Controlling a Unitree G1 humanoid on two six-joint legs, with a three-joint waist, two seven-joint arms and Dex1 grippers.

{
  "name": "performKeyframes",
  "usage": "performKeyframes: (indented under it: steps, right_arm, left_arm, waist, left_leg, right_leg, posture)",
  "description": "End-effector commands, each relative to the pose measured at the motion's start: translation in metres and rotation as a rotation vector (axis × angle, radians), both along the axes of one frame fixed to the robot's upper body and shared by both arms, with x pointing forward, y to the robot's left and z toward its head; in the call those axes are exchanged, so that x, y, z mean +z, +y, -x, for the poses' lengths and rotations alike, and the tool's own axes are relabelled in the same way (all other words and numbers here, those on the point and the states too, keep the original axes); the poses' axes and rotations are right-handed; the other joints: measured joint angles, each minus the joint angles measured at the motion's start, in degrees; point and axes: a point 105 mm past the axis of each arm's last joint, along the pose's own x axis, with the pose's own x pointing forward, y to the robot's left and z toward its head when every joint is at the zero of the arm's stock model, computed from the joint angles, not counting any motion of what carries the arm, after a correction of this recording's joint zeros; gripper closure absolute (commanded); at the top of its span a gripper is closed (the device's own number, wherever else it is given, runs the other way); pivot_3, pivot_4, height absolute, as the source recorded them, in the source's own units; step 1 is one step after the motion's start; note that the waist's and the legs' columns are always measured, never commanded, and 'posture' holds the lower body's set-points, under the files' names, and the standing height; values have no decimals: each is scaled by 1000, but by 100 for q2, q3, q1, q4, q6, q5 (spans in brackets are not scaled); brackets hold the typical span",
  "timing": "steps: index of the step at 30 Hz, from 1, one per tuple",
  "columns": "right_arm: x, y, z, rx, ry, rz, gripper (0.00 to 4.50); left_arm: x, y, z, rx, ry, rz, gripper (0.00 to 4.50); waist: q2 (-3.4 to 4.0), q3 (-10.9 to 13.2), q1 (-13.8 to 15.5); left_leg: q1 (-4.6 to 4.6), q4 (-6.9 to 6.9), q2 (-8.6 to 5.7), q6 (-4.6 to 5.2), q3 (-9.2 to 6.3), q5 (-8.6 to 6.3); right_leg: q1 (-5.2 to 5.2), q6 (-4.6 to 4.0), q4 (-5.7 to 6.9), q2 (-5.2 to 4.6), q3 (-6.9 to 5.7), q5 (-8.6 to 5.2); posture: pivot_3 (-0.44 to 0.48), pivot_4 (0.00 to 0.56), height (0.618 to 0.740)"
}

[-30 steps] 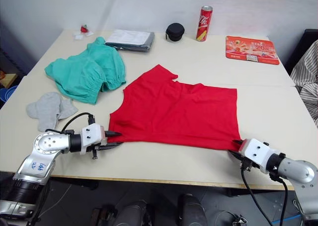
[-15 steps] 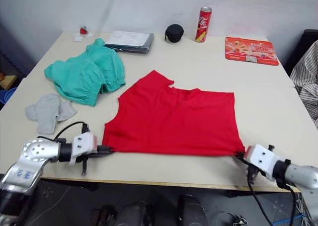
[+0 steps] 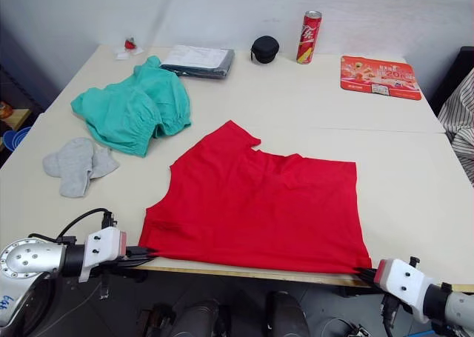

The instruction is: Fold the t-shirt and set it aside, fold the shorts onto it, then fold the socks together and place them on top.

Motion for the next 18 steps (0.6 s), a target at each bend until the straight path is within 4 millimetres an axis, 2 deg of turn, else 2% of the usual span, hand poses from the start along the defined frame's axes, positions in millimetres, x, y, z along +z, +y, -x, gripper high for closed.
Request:
performKeyframes:
  steps: [1,3,5,7,10,12,13,17,18]
  right_arm:
    - [5,6,3,-17,37,-62,3907]
    - [7,11,12,21,99,-74,3269]
    - [12,16,22,64,161,-88,2550]
    - [26,19,30,93,253,-125,1831]
    - [48,17,31,106,317,-150,749]
    - [72,9,9,48,304,-223,24]
    - [80,6,1,25,289,-248,0]
    - [105,-21,-69,-86,38,-218,0]
    - [109,-24,-81,-98,-4,-218,0]
  left_arm:
    - [11,3,1,-20,-32,-21,3842]
    - [14,7,5,-33,7,-22,3240]
    - [20,9,15,-59,111,3,3213]
    - [29,17,19,-86,155,-19,3213]
    - [47,25,19,-81,239,6,3213]
    - [70,25,1,-38,248,82,2867]
    - [78,23,-5,-25,247,108,2617]
    - [96,9,-69,78,91,233,1405]
    - [98,6,-79,90,80,249,1127]
  waist:
    - [2,0,-4]
    - [2,1,8]
    - [7,4,12]
    - [20,12,17]
    - [19,15,18]
    - [16,19,17]
    - [11,25,15]
    - [37,39,13]
    - [42,41,11]
  left_leg:
    - [0,-1,0,3,0,2]
    - [-1,-3,0,5,1,3]
    - [-3,-7,0,6,0,4]
    - [-4,-11,0,15,0,8]
    - [-7,-8,0,19,0,8]
    - [-6,-10,0,19,-1,8]
    - [-4,-8,0,19,-1,8]
    - [-2,-6,-7,10,1,13]
    - [-7,-5,-8,11,2,17]
  right_leg:
    - [-1,-1,0,0,0,-1]
    - [-2,-2,0,0,0,-1]
    - [-7,-6,0,0,-1,-3]
    - [-9,-8,-4,0,-1,-5]
    - [-9,-7,-8,-1,0,-4]
    - [-8,-7,-10,-1,-1,-3]
    - [-5,-6,-9,-1,0,-2]
    - [-3,0,-15,-6,0,15]
    - [-4,1,-15,-6,-1,16]
  posture:
    - [0,150,740]
    - [0,150,740]
    - [0,150,740]
    - [0,150,740]
    - [0,150,740]
    - [0,150,740]
    - [0,150,740]
    - [0,150,740]
    - [0,150,740]
